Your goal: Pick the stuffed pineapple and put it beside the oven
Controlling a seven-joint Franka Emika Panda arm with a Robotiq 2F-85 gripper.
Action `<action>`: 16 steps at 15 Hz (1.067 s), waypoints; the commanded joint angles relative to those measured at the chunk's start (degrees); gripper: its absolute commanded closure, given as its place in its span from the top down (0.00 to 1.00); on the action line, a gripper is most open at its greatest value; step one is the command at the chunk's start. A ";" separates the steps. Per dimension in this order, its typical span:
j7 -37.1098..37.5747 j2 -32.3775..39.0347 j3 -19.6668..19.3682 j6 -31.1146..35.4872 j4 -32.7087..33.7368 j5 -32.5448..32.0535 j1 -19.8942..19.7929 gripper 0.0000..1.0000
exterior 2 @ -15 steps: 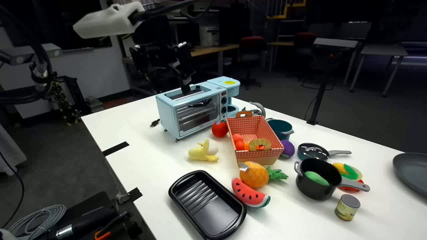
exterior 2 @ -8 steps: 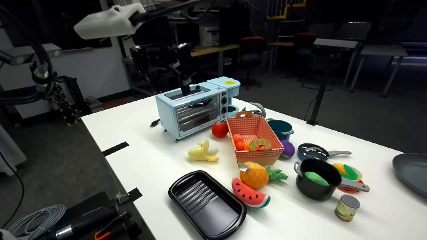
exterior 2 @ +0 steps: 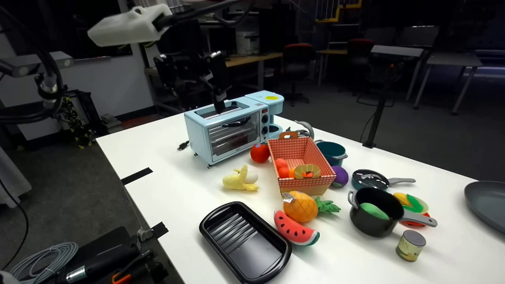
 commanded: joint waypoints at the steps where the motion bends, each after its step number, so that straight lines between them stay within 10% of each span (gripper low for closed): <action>1: 2.67 -0.11 0.60 0.77 -0.21 0.16 -0.49 1.00; 16: 9.10 25.00 0.55 23.85 2.73 0.24 -2.97 1.00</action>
